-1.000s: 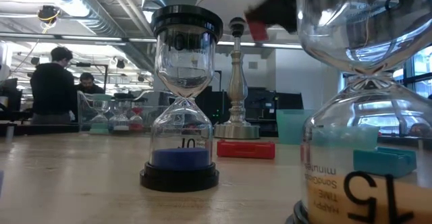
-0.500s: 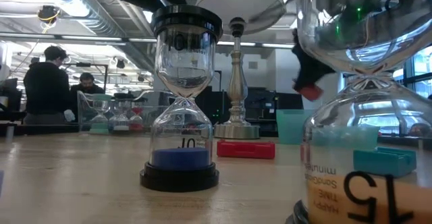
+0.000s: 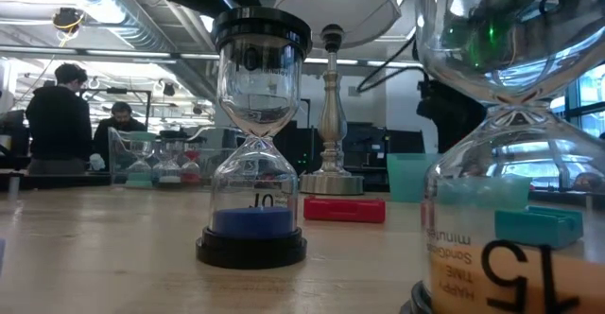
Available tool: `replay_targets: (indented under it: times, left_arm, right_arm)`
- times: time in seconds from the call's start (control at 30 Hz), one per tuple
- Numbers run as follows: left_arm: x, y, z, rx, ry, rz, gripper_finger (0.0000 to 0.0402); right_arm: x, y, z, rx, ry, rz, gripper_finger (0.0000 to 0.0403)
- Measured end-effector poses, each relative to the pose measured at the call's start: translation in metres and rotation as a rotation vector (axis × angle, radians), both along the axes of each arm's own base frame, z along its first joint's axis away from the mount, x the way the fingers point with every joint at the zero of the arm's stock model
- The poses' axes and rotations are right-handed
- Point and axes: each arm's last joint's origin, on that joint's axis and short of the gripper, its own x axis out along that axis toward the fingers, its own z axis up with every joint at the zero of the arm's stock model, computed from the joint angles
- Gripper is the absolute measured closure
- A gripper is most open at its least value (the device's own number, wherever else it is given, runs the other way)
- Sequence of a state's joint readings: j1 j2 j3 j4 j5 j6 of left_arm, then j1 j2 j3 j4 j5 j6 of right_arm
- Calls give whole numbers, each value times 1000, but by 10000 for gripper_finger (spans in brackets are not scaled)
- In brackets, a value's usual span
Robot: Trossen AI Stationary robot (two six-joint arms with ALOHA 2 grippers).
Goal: Pick & Place Office items
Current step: Put the red charger adapter into the green bin
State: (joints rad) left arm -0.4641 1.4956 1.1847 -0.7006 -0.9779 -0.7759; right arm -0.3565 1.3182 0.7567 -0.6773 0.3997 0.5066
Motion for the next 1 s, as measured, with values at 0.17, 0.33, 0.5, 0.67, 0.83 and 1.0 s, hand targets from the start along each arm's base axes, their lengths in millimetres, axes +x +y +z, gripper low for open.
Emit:
replay_targets:
  times: [0.17,0.33,0.5,0.67,0.83,1.0]
  left_arm:
    - [0,0,0,-8,5,-6,96]
    - [0,0,0,-8,5,-6,96]
    - [0,0,0,-6,6,-7,96]
    - [0,0,0,-5,7,-7,96]
    - [0,0,-1,-2,13,-7,96]
    - [0,0,-1,-2,14,-7,96]
  right_arm:
    - [5,-4,-14,19,63,3,190]
    - [7,-5,-22,33,102,9,175]
    - [8,-7,-23,-25,136,17,163]
    - [8,-8,-22,-72,150,0,159]
    - [9,-9,-22,-80,138,-2,158]
    - [9,-8,-22,-61,140,25,157]
